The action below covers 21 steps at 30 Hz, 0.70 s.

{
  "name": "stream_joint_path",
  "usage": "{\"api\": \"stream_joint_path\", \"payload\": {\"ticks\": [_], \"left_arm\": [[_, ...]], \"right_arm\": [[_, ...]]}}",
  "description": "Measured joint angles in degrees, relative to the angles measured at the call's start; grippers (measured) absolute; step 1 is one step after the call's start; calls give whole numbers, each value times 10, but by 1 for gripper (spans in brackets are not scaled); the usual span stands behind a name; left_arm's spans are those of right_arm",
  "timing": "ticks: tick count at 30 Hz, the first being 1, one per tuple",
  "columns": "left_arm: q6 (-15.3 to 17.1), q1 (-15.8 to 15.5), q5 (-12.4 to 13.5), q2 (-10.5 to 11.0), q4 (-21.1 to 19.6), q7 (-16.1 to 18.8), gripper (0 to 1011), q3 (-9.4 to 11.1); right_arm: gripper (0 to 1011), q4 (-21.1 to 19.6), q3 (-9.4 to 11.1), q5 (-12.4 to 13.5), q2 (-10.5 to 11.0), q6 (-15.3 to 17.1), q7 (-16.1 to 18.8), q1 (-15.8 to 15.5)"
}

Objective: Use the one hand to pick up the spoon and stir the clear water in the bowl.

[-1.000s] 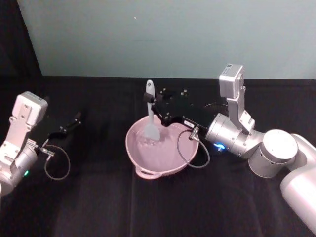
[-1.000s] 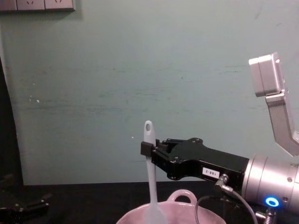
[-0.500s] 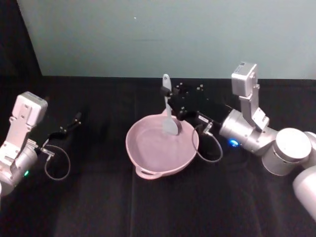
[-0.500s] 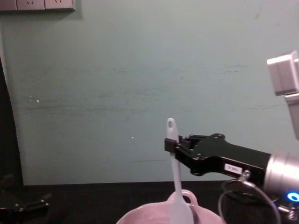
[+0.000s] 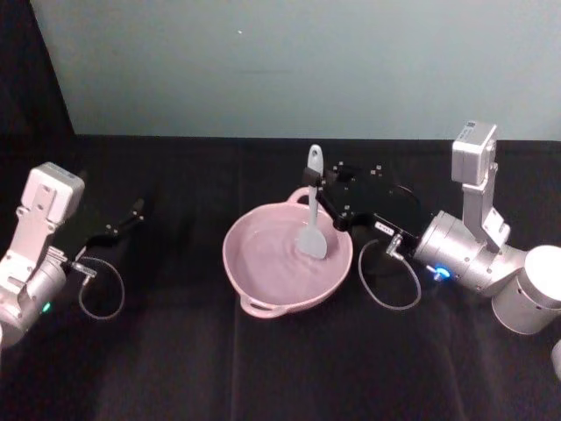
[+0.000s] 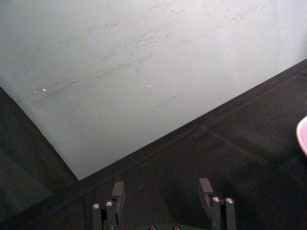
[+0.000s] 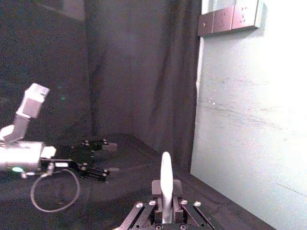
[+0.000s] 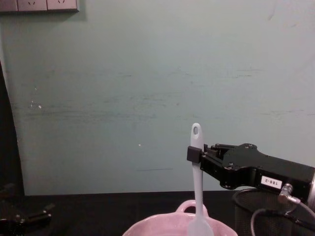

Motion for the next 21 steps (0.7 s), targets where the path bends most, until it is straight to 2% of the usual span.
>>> {"api": "stream_joint_path", "payload": {"ticks": [6,11,18,21], "left_arm": [[0,0,0,0,0,0,1011,0],[0,0,0,0,0,0,1011,0],[0,0,0,0,0,0,1011,0],[0,0,0,0,0,0,1011,0]], "right_arm": [[127,-15,0,10,1,11,8,-13],[127,-18,-8,18,-2,23,18,-14],[127,-14,-22,22,-17,24,25,-7],[127,-2,-28,17,-31,16,21,2]]}}
